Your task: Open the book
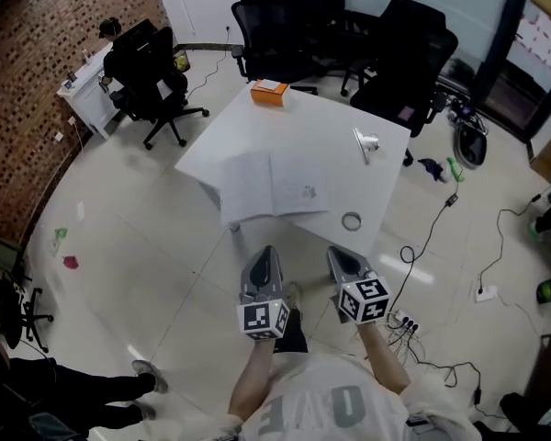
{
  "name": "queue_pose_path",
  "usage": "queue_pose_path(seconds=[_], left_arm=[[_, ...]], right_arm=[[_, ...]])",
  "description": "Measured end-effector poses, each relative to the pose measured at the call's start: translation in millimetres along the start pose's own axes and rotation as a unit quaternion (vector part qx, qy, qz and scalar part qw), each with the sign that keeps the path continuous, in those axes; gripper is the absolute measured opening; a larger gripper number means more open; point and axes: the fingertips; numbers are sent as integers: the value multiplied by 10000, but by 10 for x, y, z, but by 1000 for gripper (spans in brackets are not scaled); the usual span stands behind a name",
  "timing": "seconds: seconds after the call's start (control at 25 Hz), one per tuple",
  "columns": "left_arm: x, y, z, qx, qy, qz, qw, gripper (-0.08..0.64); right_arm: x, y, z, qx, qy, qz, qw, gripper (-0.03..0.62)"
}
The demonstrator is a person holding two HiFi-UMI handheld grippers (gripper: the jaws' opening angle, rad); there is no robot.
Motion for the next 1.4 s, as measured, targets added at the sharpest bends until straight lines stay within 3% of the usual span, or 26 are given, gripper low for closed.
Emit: queue_pose_path(seconds=[0.24,0.44,0.84,1.0,1.2,1.4], left_arm=[[-750,300,-1251,-265,195,-110,9994,12],[-1042,659,-1886,-412,356,-82,9985,12],[-1282,954,-2090,-546,270,-13,9981,12],[-1314,1072,-2278,-602,279,-181,9976,11],[-1201,1144,-2344,-596,369,-79,9975,12],[-1352,1122,-2363,-500,17,142,9986,12]], right_arm=[[465,-41,-1277,-111,395,205,9989,3],[942,219,-1952,-364,762,245,9961,3],[957,333,-2443,-625,414,400,9964,2],[1026,245,-2589,-590,289,231,9976,2],[1177,248,-2590,-602,337,199,9974,2],[1263,314,-2605,-673,375,146,9969,2]])
Point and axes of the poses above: the fingertips, and each gripper's own axes: z forward along the fingers, x to its left, y out of its top, and after that the axes turned 10 degrees about -x, right-handed
